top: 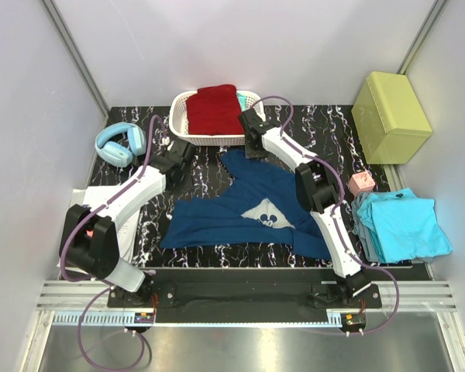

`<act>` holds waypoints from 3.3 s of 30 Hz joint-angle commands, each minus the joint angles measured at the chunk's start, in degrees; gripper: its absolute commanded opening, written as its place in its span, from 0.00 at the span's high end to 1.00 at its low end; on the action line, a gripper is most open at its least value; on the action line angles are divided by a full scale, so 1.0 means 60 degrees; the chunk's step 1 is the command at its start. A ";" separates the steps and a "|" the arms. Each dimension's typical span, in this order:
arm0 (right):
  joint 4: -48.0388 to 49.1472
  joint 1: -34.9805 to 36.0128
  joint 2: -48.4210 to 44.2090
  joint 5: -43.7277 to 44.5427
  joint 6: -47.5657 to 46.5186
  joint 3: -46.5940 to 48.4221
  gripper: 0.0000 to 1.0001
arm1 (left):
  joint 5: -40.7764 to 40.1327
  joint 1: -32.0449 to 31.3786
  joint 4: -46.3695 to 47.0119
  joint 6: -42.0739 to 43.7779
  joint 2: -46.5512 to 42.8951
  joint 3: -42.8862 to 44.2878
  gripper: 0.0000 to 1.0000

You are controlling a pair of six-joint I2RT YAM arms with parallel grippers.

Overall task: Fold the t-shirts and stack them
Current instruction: Flatten out the tshirt

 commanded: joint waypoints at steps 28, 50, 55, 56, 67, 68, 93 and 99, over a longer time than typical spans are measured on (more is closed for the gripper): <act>0.0387 0.0991 -0.1233 0.0282 -0.0317 0.0931 0.52 | 0.0146 -0.0310 0.0356 -0.0271 -0.0354 -0.0179 0.62; 0.0314 0.1065 -0.0692 -0.0157 -0.0333 0.0843 0.52 | 0.0278 -0.0559 0.0370 -0.0301 -0.0003 -0.0076 0.63; 0.0328 0.1065 -0.0546 -0.0288 -0.0318 0.0522 0.52 | 0.0292 -0.0617 0.0385 -0.0330 -0.0017 -0.0164 0.63; 0.0314 0.1050 -0.0516 -0.0289 -0.0274 0.0434 0.52 | 0.0292 -0.0632 0.0385 -0.0345 -0.0032 -0.0178 0.63; 0.0665 0.1065 -0.0736 -0.0260 -0.0127 -0.0797 0.59 | 0.0307 -0.0661 0.0429 -0.0345 -0.0090 -0.0296 0.64; 0.0651 0.1050 -0.0750 -0.0245 -0.0156 -0.0812 0.62 | 0.0322 -0.0676 0.0444 -0.0345 -0.0090 -0.0296 0.64; 0.1119 0.0318 -0.3313 0.2991 -0.0640 -0.2364 1.00 | 0.0146 -0.0705 0.0605 -0.0213 0.0715 0.0026 0.53; 0.1368 -0.0136 -0.4293 0.3651 -0.0757 -0.3316 1.00 | 0.0131 -0.0676 0.0605 -0.0037 0.1447 0.0539 0.31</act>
